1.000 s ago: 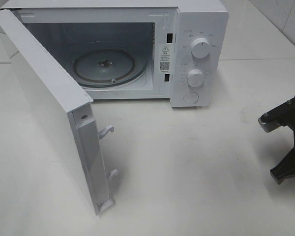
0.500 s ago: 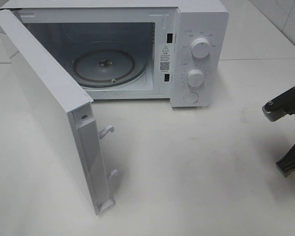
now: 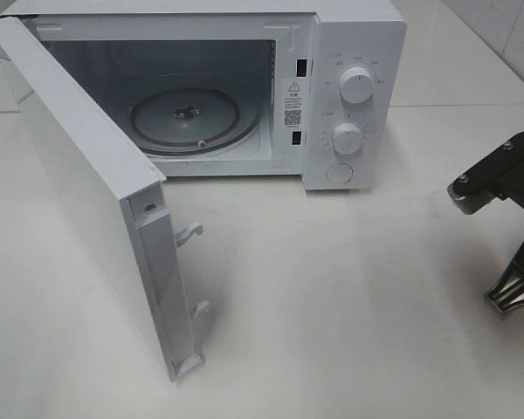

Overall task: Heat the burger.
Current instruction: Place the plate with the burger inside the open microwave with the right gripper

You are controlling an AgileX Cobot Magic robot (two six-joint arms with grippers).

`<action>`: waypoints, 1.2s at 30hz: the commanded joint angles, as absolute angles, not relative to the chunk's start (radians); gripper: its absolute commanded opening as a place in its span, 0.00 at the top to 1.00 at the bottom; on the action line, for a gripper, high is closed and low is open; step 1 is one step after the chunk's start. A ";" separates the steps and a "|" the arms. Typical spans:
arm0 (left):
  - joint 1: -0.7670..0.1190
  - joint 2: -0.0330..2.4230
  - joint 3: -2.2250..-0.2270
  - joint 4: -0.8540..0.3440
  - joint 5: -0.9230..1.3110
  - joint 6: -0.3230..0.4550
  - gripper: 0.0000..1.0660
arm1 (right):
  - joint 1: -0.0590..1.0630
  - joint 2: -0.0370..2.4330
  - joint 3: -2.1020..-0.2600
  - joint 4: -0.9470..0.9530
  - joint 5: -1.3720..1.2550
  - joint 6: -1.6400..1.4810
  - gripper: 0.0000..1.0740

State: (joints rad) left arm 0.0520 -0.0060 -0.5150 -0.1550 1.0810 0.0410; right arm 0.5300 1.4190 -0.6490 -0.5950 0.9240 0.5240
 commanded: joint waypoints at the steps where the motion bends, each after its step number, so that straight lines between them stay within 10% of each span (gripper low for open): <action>1: 0.051 -0.020 -0.514 -0.158 1.071 0.039 0.06 | 0.567 1.391 -0.645 -0.640 0.977 0.507 1.00; 36: 0.051 -0.020 -0.514 -0.158 1.071 0.039 0.06 | 1.023 1.376 -0.645 -0.635 1.016 0.379 1.00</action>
State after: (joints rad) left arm 0.0520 -0.0060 -0.5150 -0.1550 1.0810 0.0410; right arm 1.0190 1.3890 -0.6490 -0.5770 0.9840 0.3870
